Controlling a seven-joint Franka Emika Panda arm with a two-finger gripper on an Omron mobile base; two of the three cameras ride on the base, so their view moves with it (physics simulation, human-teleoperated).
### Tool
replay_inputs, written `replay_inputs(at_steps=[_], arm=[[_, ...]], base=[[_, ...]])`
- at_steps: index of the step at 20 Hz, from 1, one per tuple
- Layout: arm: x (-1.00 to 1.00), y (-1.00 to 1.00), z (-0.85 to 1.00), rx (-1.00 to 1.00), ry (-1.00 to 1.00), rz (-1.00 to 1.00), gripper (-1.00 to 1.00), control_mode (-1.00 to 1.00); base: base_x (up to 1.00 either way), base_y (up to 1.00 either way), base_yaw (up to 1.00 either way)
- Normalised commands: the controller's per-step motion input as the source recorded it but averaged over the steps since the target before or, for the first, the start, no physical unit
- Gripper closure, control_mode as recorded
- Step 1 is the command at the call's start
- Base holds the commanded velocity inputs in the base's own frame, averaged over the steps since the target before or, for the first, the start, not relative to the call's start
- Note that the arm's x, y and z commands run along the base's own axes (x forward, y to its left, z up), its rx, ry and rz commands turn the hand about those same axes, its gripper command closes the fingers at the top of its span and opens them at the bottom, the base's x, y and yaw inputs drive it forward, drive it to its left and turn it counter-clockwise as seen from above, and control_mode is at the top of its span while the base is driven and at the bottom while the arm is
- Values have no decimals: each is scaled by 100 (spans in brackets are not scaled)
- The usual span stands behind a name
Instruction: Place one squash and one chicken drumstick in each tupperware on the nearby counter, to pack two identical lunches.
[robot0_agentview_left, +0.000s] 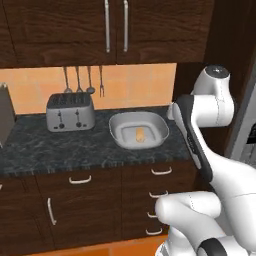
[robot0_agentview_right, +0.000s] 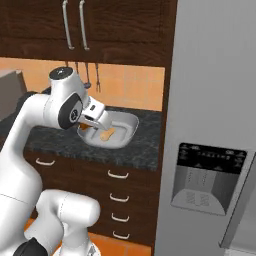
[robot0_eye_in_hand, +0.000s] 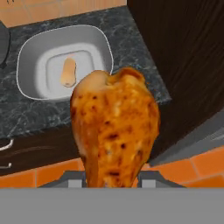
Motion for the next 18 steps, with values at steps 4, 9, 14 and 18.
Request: replay_inputs(at_steps=[4, 9, 14, 18], arm=[[0, 0, 0, 0, 0, 0, 100, 100], [0, 0, 0, 0, 0, 0, 100, 100], [22, 20, -60, 0, 5, 0, 100, -100], [64, 18, -100, 2, 13, 0, 100, -100]], base=[[92, 13, -5], [66, 11, -6], [19, 17, -1], [0, 0, 0]])
